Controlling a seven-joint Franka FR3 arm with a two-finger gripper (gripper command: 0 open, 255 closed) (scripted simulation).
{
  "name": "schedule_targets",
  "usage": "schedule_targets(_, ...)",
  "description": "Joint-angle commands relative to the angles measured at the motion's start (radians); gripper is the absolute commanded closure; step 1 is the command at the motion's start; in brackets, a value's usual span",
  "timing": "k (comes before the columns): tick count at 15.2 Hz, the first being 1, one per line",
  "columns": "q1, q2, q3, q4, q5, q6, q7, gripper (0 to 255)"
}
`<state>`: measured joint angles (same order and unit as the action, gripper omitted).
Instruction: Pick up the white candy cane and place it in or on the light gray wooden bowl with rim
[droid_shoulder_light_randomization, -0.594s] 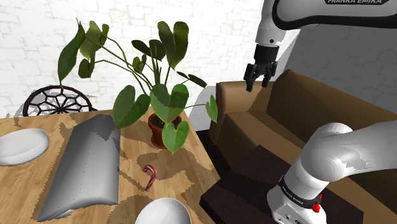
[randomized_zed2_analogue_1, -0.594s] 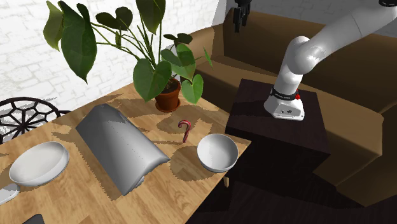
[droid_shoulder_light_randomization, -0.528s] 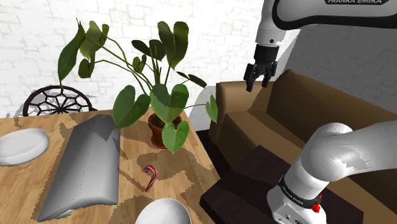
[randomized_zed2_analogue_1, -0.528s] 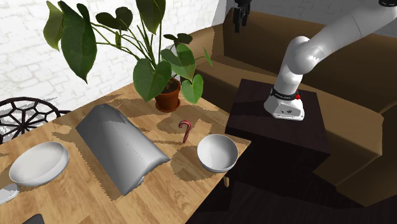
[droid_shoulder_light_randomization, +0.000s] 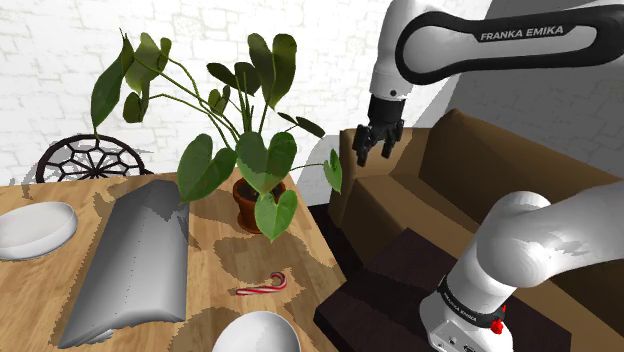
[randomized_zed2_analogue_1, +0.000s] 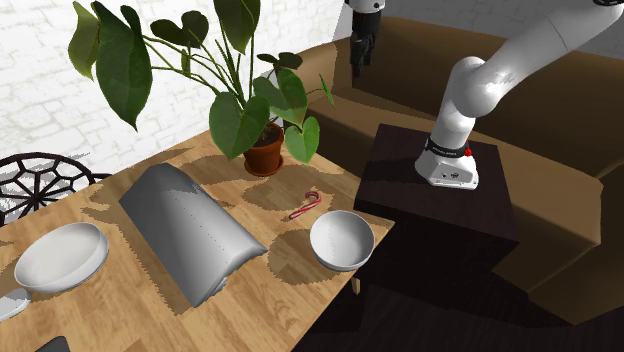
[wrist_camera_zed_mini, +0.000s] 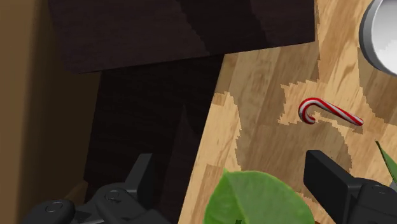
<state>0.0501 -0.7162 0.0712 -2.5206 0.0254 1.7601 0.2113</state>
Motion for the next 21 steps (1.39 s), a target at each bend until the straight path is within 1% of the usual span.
schedule_targets(1,0.020,0.028,0.026,-0.027,0.020,0.067,0.016,0)
schedule_targets(8,0.086,0.178,0.127,-0.067,0.078,0.293,0.079,0)
schedule_targets(13,0.122,0.321,0.203,-0.056,0.094,0.454,0.130,0)
schedule_targets(17,0.139,0.451,0.265,-0.025,0.078,0.574,0.183,0)
schedule_targets(21,0.149,0.593,0.323,0.025,0.021,0.682,0.257,0)
